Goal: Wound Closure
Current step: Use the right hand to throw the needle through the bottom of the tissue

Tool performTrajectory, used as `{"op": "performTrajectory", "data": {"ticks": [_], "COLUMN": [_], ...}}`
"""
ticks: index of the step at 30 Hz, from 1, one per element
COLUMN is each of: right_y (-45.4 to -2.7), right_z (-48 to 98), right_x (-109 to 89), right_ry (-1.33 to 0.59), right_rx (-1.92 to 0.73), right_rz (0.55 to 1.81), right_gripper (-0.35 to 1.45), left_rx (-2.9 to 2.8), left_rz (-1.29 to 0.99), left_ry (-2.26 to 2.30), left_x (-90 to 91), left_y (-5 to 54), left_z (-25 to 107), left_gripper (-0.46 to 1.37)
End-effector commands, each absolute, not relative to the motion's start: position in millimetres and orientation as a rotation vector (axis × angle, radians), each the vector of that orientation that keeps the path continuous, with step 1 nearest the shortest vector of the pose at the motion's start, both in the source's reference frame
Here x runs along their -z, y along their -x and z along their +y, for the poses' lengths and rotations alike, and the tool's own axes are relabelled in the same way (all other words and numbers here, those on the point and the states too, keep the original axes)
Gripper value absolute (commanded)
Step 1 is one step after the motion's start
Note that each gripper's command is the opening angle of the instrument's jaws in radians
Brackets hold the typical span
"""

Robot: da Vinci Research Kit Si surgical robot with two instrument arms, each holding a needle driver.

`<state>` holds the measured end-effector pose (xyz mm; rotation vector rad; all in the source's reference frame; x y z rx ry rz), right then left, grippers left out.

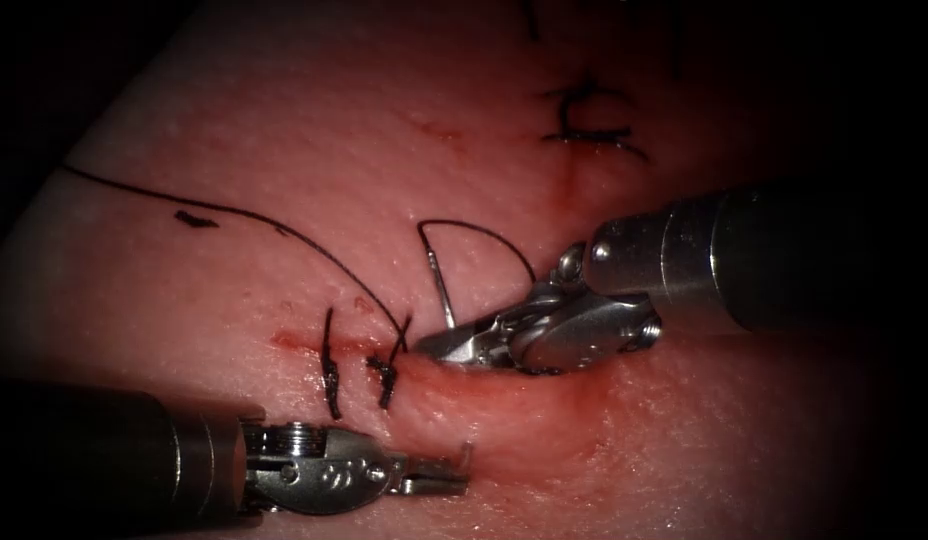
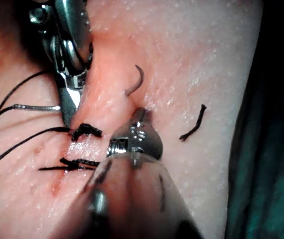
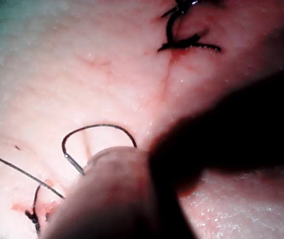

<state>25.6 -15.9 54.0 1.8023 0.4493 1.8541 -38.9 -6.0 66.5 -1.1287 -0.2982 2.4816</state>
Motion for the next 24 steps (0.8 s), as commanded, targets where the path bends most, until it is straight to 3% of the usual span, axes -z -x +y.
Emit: {"op": "performTrajectory", "data": {"ticks": [1,3,5,8,9,11,12,17,24], "right_y": [-25.4,-24.8,-23.9,-22.6,-22.3,-21.9,-21.9,-21.6,-20.9], "right_z": [-15.3,-14.3,-13.2,-11.7,-11.2,-9.9,-9.5,-7.3,-5.3], "right_x": [-54.0,-54.5,-55.2,-56.2,-56.6,-57.4,-57.7,-59.1,-60.4], "right_ry": [-1.748,-1.681,-1.624,-1.517,-1.452,-1.269,-1.218,-1.065,-0.909], "right_rx": [-1.839,-1.813,-1.783,-1.755,-1.733,-1.685,-1.679,-1.626,-1.514], "right_rz": [0.545,0.620,0.675,0.760,0.808,0.892,0.897,0.918,0.945], "right_gripper": [-0.21,0.04,0.09,0.39,0.51,0.95,1.03,1.18,1.22], "left_rx": [-2.484,-2.489,-2.490,-2.496,-2.500,-2.500,-2.502,-2.507,-2.503], "left_rz": [-0.304,-0.301,-0.302,-0.301,-0.299,-0.302,-0.297,-0.271,-0.227], "left_ry": [1.131,1.134,1.135,1.140,1.144,1.145,1.151,1.177,1.227], "left_x": [-66.5,-66.5,-66.5,-66.4,-66.4,-66.3,-66.3,-66.1,-65.7], "left_y": [38.9,38.8,38.7,38.4,38.3,38.1,38.0,37.9,37.4], "left_z": [-6.0,-6.1,-6.1,-6.1,-6.1,-5.9,-5.9,-5.6,-5.0], "left_gripper": [-0.35,-0.35,-0.35,-0.35,-0.35,-0.35,-0.35,-0.35,-0.35]}}
